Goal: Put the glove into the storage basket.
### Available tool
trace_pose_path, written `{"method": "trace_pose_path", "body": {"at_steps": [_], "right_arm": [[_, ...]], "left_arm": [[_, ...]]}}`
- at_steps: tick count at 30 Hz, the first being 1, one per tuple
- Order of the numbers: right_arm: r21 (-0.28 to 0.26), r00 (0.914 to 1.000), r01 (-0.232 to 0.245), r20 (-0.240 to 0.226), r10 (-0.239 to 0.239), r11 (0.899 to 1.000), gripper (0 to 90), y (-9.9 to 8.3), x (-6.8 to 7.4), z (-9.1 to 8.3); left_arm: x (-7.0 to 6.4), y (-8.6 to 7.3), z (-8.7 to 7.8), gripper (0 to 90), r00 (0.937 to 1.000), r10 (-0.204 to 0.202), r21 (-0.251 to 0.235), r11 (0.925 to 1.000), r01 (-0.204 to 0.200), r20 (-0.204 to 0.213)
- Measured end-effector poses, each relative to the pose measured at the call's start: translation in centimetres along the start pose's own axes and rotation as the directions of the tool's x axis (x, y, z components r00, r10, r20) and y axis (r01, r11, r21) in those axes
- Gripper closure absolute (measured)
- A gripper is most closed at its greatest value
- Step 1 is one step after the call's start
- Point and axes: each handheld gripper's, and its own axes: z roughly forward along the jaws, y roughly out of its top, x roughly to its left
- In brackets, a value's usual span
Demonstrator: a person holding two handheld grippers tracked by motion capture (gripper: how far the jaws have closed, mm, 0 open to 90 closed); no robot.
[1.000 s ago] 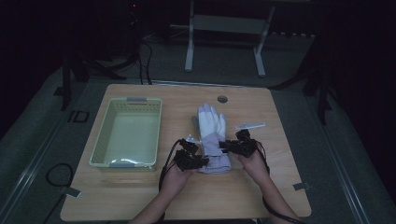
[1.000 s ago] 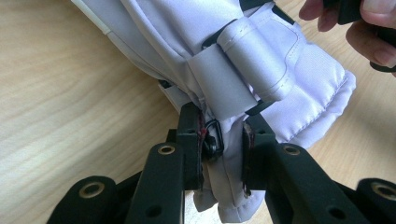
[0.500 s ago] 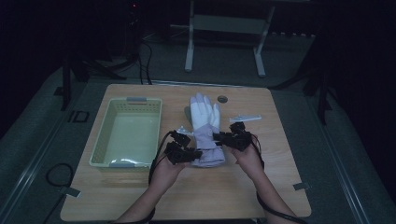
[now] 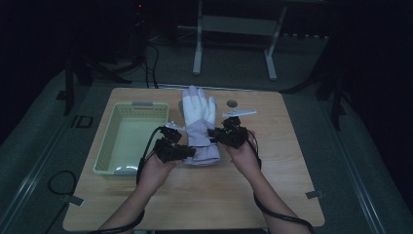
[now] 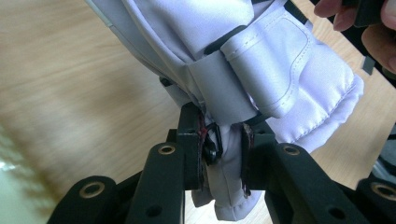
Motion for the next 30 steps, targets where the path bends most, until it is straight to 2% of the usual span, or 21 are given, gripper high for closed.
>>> {"method": "trace_pose_path", "body": {"at_steps": [6,7,8,14,22,30], "right_arm": [[-0.012,0.9999,0.009,-0.009,-0.009,1.0,80.0,1.3,1.4,0.6],[-0.011,0.9999,0.01,-0.014,-0.01,1.0,80.0,1.5,1.7,0.8],[-0.014,0.9997,0.01,-0.023,-0.01,1.0,79.9,2.0,2.3,1.2],[-0.019,0.9981,0.007,-0.061,-0.008,1.0,79.9,3.2,4.1,2.8],[-0.031,0.9968,0.02,-0.077,-0.023,0.999,79.9,4.7,6.9,4.7],[-0.027,0.9941,0.021,-0.106,-0.023,0.999,79.9,5.9,9.7,7.5]], "left_arm": [[0.9,0.2,-1.8,74.1,0.9997,0.005,0.008,1.0,-0.005,-0.026],[1.4,0.2,-2.6,74.1,0.9994,0.006,0.017,0.9998,-0.006,-0.035],[1.6,0.1,-3.0,74.1,0.9992,0.004,0.021,0.9998,-0.004,-0.039],[3.3,-0.4,-5.2,74.1,0.9983,-0.002,0.029,0.9996,0.003,-0.058],[5.7,-1.4,-7.9,74.1,0.9968,-0.006,0.016,0.9998,0.007,-0.08],[8.3,-2.4,-10.3,74.1,0.9941,-0.023,0.045,0.9986,0.028,-0.106]]}}
